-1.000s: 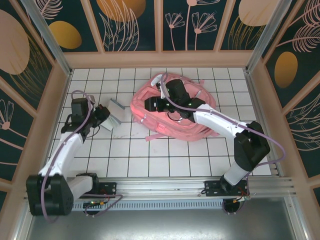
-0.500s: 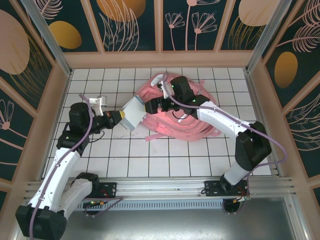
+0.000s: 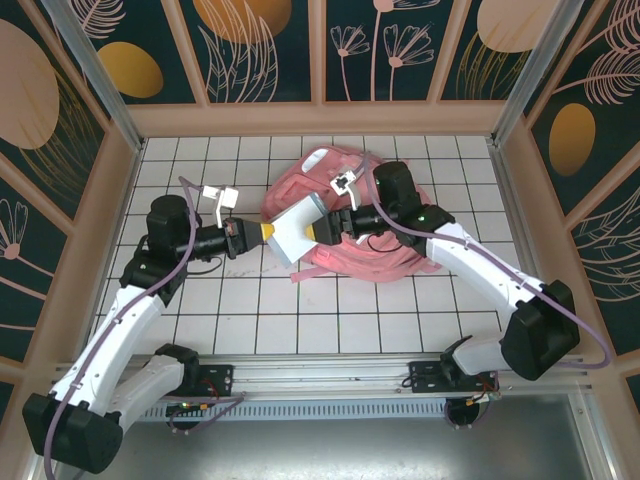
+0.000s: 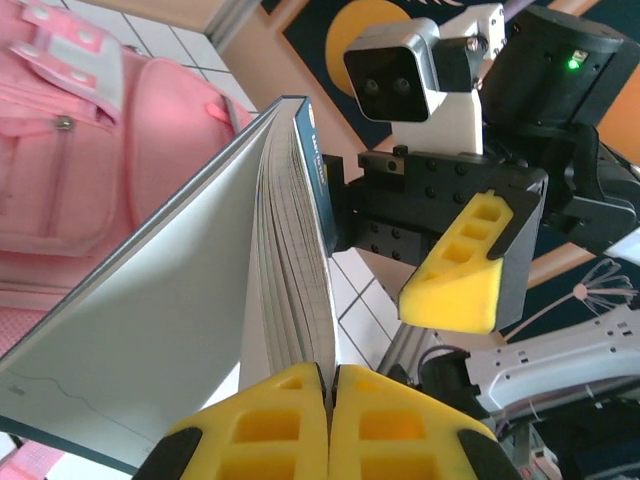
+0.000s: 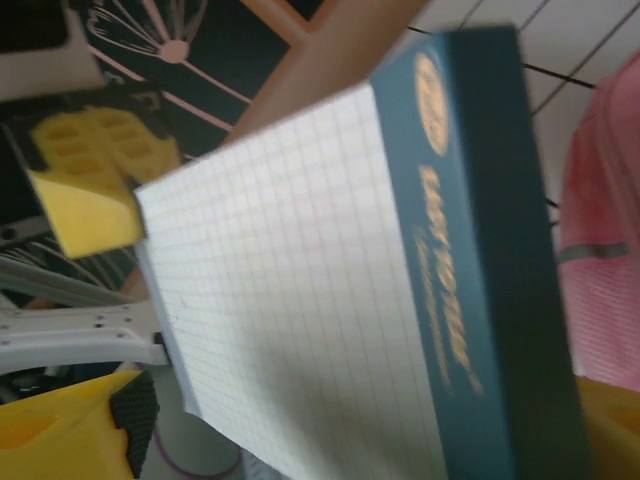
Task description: Pack books, pencil case, and school supplies into a backpack
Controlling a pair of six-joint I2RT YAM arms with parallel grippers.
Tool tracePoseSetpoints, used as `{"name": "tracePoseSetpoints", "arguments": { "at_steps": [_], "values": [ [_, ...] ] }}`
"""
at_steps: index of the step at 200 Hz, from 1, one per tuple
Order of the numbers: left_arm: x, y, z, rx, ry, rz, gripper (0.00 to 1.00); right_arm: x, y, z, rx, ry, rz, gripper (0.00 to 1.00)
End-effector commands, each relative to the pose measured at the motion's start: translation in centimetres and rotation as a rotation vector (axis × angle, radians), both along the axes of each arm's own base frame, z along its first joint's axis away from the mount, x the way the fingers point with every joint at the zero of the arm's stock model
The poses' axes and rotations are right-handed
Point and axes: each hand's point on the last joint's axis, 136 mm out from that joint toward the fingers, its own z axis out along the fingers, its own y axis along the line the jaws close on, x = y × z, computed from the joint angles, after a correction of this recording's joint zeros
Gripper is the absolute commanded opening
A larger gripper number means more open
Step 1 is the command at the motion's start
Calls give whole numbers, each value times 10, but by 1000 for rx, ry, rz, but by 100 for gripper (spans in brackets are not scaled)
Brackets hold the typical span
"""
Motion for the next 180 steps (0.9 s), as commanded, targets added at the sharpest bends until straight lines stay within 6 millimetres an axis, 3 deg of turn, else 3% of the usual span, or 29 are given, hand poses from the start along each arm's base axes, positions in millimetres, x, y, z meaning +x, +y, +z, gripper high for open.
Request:
{"name": "tracePoseSetpoints", "arguments": {
  "at_steps": [1, 63, 103, 122, 132, 138, 144, 160, 180],
  "values": [
    [-6, -7, 30, -41, -96, -61, 0, -20, 5, 18, 106, 28, 111, 85],
    [-12, -14, 22, -13, -94, -102, 0, -31, 11, 10, 113, 81, 160, 61],
    [-5, -11, 15, 23, -84, -54, 0, -17, 7, 3, 80, 67, 68, 14],
    [2, -7, 10, 51, -72, -9, 23, -1, -4, -1, 73, 69, -19, 0],
    [6, -4, 7, 70, -66, 23, 47, 11, -15, -5, 65, 76, -92, 0],
    [11, -1, 6, 89, -64, 58, 56, 13, -19, -8, 60, 81, -125, 0],
    [15, 2, 5, 107, -67, 88, 62, 28, -34, -10, 55, 86, -204, 0],
    [31, 15, -1, 176, -69, 201, 74, 54, -69, -22, 10, 98, -416, 0],
    [50, 22, -5, 236, -50, 267, 79, 69, -115, -26, -61, 66, -672, 0]
  ]
}}
